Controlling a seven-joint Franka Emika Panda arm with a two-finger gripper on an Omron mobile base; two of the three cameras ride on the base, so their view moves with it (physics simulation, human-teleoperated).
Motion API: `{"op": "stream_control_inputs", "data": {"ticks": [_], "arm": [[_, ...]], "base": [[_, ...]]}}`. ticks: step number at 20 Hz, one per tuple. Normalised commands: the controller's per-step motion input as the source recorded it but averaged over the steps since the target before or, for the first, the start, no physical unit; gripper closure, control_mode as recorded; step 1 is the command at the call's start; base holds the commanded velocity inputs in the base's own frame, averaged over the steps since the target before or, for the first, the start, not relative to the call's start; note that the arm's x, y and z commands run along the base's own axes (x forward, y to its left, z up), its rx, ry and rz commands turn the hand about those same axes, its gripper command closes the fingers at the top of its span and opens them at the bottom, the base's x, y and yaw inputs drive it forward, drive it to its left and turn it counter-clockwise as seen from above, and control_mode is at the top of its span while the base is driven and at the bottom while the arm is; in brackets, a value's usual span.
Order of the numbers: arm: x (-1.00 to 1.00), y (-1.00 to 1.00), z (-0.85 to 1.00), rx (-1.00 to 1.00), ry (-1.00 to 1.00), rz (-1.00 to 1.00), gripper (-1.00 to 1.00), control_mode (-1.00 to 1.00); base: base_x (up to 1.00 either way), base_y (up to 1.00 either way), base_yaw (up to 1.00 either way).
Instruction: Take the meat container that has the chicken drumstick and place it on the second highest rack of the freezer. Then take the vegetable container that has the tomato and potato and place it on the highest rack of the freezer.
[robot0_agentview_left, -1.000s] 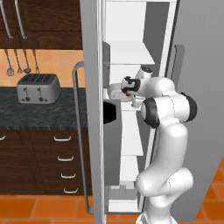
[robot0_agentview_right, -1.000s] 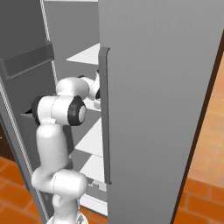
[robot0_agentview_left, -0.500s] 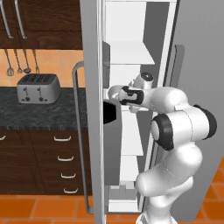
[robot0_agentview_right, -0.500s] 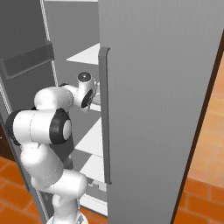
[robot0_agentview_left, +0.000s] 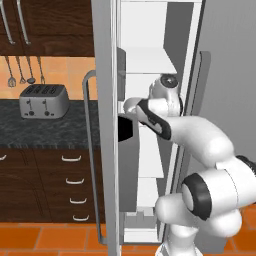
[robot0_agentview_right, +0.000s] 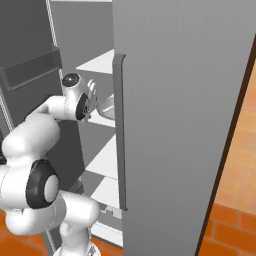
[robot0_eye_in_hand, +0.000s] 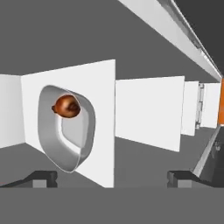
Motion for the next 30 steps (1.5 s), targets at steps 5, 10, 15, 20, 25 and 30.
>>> {"op": "stream_control_inputs", "data": {"ticks": [5,10,15,20,25,30], "arm": [[-1.0,-0.13,0.96,-0.06,0.0,0.0,-1.0,-1.0],[-1.0,-0.11,0.89,-0.09,0.0,0.02,-1.0,-1.0],[-1.0,-0.02,0.5,-0.05,0.0,0.08,-1.0,-1.0],[-1.0,-0.29,-0.21,0.0,0.0,0.06,-1.0,-1.0],[-0.6,-0.04,-0.4,0.0,0.04,0.0,-1.0,-1.0],[-0.02,-0.01,-0.47,0.0,0.09,0.03,-1.0,-1.0]], "base": [[0.0,0.0,0.0],[0.0,0.0,0.0],[0.0,0.0,0.0],[0.0,0.0,0.0],[0.0,0.0,0.0],[0.0,0.0,0.0]]}}
